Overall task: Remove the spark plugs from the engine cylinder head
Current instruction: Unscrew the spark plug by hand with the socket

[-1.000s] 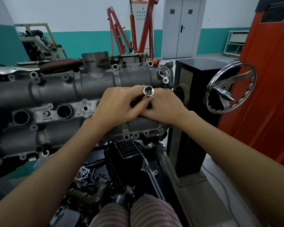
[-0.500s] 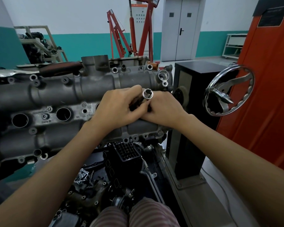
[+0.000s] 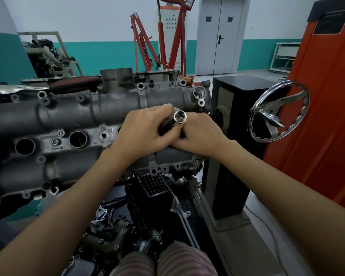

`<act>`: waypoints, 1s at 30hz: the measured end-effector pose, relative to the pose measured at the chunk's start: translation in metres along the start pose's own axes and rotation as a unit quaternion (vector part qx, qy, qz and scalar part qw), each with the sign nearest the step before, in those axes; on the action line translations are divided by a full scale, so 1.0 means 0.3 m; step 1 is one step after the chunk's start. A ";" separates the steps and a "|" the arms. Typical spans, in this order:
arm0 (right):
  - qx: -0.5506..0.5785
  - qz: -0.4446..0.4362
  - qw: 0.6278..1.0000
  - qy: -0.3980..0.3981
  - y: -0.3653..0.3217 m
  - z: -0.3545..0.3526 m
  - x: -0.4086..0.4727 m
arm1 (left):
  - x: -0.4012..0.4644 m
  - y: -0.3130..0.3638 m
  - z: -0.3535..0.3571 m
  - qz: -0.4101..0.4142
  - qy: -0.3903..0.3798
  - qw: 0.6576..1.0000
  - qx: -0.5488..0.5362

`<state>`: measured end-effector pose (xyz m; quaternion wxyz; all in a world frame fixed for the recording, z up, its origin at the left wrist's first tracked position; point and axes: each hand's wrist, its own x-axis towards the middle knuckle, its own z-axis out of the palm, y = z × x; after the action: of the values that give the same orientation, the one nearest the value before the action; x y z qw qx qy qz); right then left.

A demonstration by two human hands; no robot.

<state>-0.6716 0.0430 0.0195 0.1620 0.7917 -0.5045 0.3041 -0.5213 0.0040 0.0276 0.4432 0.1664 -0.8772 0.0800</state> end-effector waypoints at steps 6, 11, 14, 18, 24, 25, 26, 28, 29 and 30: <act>-0.014 0.016 1.000 -0.001 0.008 0.005 0.002 | 0.000 -0.005 0.006 0.021 0.021 0.999 0.027; -0.007 -0.006 1.000 0.016 -0.003 0.003 -0.003 | -0.002 -0.009 0.006 -0.005 -0.005 1.000 0.003; -0.007 0.004 1.000 -0.005 -0.003 -0.003 0.001 | -0.003 -0.002 0.002 -0.014 0.000 1.000 -0.006; -0.015 0.012 1.000 -0.007 0.004 0.004 0.004 | -0.002 0.004 0.001 -0.015 0.006 1.000 0.004; -0.017 0.005 1.000 0.009 0.009 0.009 0.000 | -0.003 -0.007 0.007 0.006 0.006 1.000 0.019; -0.017 0.002 1.000 0.014 0.007 0.007 -0.001 | -0.002 -0.010 0.008 0.005 0.005 1.000 0.021; -0.018 -0.002 1.000 0.016 0.005 0.007 -0.001 | -0.002 -0.012 0.009 0.003 0.005 1.000 0.021; -0.019 -0.011 0.999 0.023 0.001 0.007 -0.002 | 0.000 -0.013 0.009 -0.001 0.005 1.000 0.018; -0.020 -0.014 0.999 0.027 0.000 0.007 -0.003 | 0.000 -0.013 0.009 -0.003 0.002 1.000 0.017; -0.022 -0.016 0.999 0.029 -0.001 0.006 -0.003 | 0.000 -0.013 0.009 -0.005 -0.002 1.000 0.016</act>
<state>-0.6711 0.0427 0.0177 0.1981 0.7868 -0.4937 0.3131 -0.5221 -0.0003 0.0259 0.4392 0.1782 -0.8758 0.0914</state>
